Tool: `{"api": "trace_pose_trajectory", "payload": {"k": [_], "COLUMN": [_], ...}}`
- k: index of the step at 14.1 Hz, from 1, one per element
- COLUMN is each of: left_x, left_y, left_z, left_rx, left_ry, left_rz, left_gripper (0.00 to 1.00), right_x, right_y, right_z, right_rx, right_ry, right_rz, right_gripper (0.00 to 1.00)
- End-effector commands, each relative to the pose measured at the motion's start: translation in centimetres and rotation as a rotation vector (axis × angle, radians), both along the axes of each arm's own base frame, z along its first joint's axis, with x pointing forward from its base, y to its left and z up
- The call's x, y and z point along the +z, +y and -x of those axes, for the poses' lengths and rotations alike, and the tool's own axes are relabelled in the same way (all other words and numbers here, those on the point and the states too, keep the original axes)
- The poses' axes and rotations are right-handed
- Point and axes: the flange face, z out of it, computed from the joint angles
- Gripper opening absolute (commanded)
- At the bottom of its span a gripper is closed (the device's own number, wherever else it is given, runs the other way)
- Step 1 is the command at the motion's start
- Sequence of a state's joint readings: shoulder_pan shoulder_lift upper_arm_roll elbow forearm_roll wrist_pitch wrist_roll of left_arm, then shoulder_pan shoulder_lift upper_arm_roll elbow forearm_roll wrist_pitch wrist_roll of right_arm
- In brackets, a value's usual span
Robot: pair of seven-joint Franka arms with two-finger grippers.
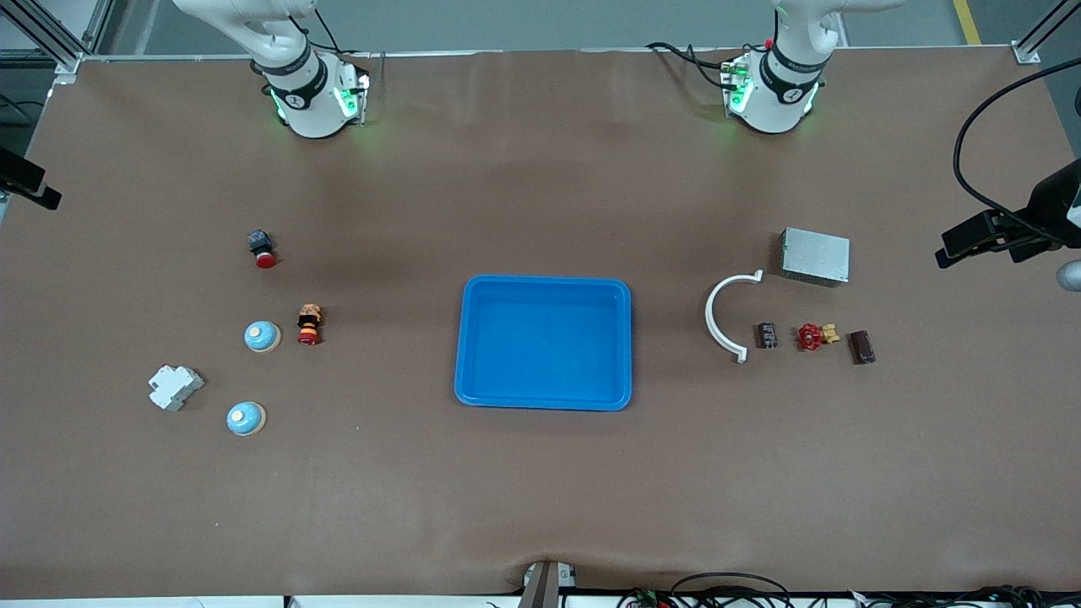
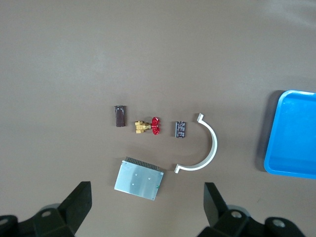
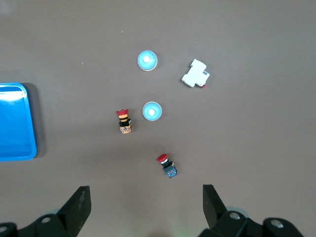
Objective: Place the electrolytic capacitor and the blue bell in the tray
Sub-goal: 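Reach the right gripper to a blue bell while the left reaches a capacitor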
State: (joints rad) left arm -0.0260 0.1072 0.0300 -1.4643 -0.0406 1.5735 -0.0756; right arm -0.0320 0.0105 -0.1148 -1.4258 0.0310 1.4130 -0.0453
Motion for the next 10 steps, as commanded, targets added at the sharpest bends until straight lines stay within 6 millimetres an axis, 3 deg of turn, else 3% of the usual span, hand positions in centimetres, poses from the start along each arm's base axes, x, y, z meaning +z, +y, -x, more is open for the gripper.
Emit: {"api": "trace_pose_trajectory", "payload": {"k": [1, 8, 10], "left_x": [0.5, -0.5, -2.3], "left_y": [0.0, 0.2, 0.3], "left_z": [-0.2, -0.8, -1.6], "left_rx": [-0.006, -0.008, -0.007], "left_ry": [-0.02, -0.012, 0.018], "left_rz": [0.006, 0.004, 0.001], "left_gripper": [1.0, 1.0, 1.0], "right_x": [-0.3, -0.6, -0.6], "right_y": [-0.4, -0.4, -0.4], "right_z": [-0.3, -0.6, -0.6], "right_rx": [-0.02, -0.018, -0.018], "right_ry": [-0.003, -0.002, -0.002], "right_rz": [0.011, 0.011, 0.011], "right_gripper": [1.0, 1.0, 1.0]}}
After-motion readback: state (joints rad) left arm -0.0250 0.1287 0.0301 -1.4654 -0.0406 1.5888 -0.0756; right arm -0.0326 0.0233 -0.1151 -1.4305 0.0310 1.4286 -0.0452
